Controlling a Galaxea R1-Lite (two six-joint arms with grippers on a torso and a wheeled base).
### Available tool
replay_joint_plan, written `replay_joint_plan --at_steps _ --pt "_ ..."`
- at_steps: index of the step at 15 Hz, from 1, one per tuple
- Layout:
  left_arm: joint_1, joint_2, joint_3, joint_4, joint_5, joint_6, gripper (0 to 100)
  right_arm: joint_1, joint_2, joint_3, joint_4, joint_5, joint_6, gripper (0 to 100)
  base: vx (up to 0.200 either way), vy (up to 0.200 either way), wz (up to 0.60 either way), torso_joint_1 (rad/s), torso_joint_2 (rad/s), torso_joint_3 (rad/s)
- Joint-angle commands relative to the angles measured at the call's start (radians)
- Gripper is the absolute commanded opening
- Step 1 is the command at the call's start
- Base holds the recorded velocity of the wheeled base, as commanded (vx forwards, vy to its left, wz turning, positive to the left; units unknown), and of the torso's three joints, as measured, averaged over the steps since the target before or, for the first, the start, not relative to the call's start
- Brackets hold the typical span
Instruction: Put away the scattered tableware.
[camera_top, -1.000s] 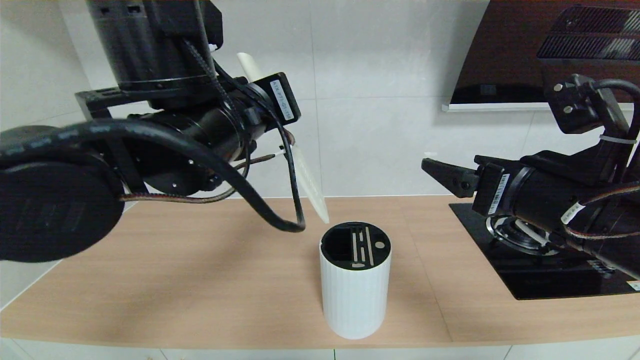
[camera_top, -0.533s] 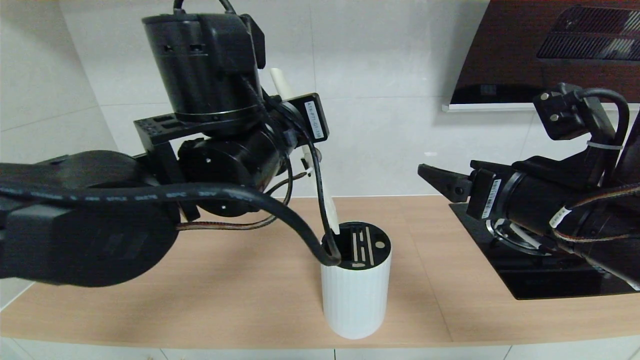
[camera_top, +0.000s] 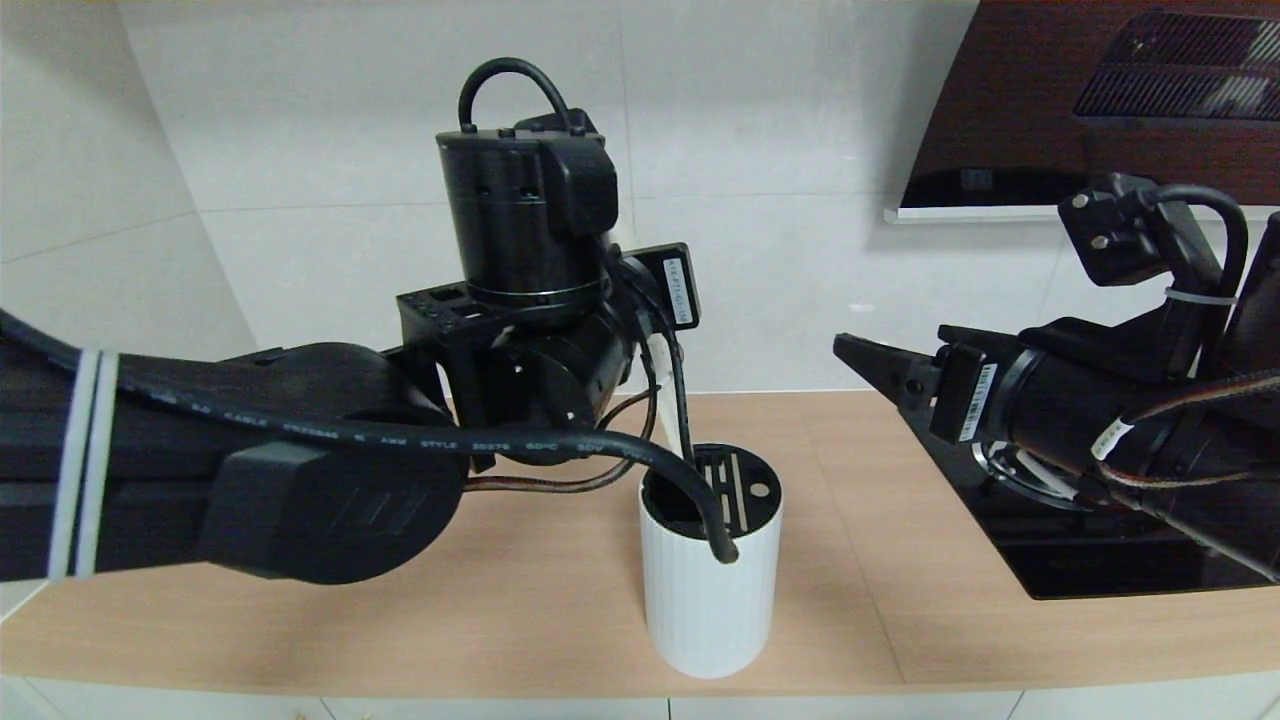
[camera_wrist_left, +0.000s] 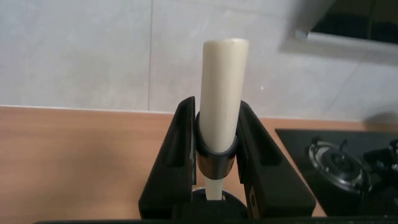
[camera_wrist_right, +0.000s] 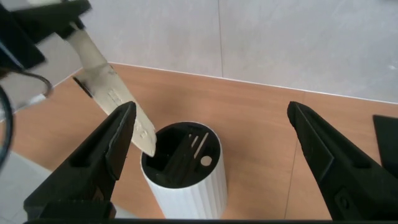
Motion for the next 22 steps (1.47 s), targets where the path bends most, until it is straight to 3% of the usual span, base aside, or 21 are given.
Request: replay_joint_plan --at_steps 1,19,22 --pt "0.003 0.025 -0.001 -0.002 0.000 -0.001 0 0.001 0.006 0.003 -0.001 0.000 0.000 100 0.000 0.000 0.00 0.000 0.00 0.000" --pt "0.001 0.179 -0.007 -0.028 0.003 -0.017 0 0.005 0.020 0.011 -0.002 0.002 0.000 100 0.000 0.000 0.00 0.000 0.00 0.000" --pt "0.000 0.210 0.006 -0.028 0.000 -0.054 0 0.005 0.027 0.012 -0.002 0.002 0.000 100 0.000 0.000 0.00 0.000 0.00 0.000"
